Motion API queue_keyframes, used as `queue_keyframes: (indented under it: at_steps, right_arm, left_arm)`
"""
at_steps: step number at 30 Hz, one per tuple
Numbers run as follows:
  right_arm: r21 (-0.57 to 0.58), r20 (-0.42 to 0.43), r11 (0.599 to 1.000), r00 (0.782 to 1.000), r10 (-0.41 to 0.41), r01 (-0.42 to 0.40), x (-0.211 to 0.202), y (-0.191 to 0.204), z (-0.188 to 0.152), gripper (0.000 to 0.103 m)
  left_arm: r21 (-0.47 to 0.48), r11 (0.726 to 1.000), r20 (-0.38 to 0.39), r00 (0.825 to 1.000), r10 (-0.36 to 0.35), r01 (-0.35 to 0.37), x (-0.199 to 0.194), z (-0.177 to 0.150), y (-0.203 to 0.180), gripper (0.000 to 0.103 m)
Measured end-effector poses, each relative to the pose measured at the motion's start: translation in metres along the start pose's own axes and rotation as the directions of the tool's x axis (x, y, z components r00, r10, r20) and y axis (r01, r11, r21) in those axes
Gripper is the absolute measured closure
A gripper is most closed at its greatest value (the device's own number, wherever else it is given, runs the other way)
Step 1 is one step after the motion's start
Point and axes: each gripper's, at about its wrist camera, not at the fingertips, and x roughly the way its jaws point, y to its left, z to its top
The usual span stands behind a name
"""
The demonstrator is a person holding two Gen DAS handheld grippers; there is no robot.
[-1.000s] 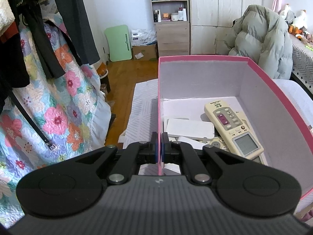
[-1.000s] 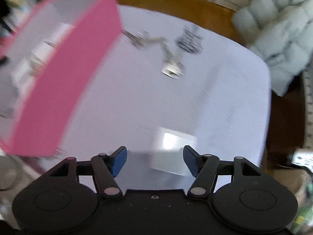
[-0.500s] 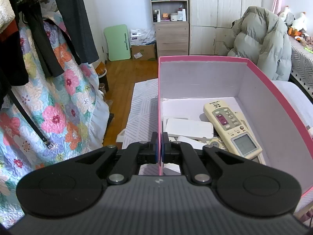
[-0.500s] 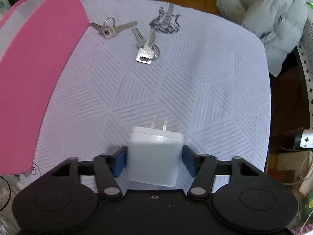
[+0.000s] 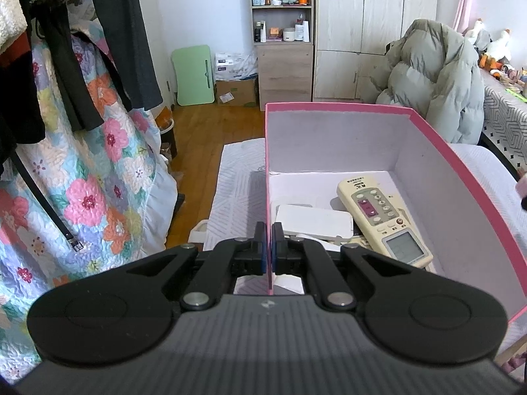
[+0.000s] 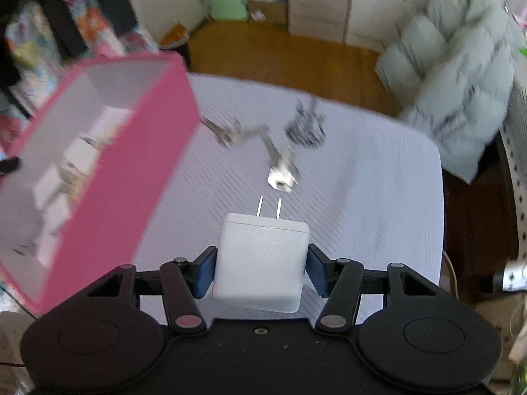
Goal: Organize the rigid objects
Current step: 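Carry the white plug charger over the pink box and lower it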
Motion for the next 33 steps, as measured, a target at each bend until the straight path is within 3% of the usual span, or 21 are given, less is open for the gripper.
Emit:
queue_keyframes:
  at_steps: [4,8,14,20,24,33]
  right_arm:
    - [-0.065,0.069,0.995,0.995,0.079,-0.075,-0.031,0.029,0.013,0.041]
    - [-0.205,0.123,0.968,0.977,0.171,-0.144,-0.055,0.072,0.028,0.041]
    - [-0.372,0.074,0.900,0.959,0.272,-0.226,-0.058,0.133,0.045,0.041]
    - [-0.553,-0.079,0.810,0.980,0.183,-0.196,-0.017,0.184,0.056,0.041]
    - [-0.632,-0.168,0.752,0.980,0.102,-0.187,0.012,0.203,0.057,0.041]
    - [-0.704,-0.231,0.671,0.968,0.093,-0.232,0.056,0.216,0.048,0.041]
  left_arm:
    - [0.002,1.000,0.000,1.000,0.000,0.000,0.000,0.000,-0.001,0.101]
    - [0.003,1.000,-0.005,1.000,0.006,-0.006,0.000,-0.001,-0.002,0.101]
    - [0.006,1.000,-0.004,1.000,0.007,-0.007,-0.001,-0.001,-0.003,0.101]
    - [0.007,1.000,0.004,1.000,0.001,-0.001,-0.003,-0.001,-0.001,0.101]
    - [-0.006,1.000,0.016,1.000,-0.014,0.014,-0.006,0.001,0.003,0.101]
    - [-0.005,1.000,0.026,0.999,-0.021,0.021,-0.011,0.001,0.005,0.101]
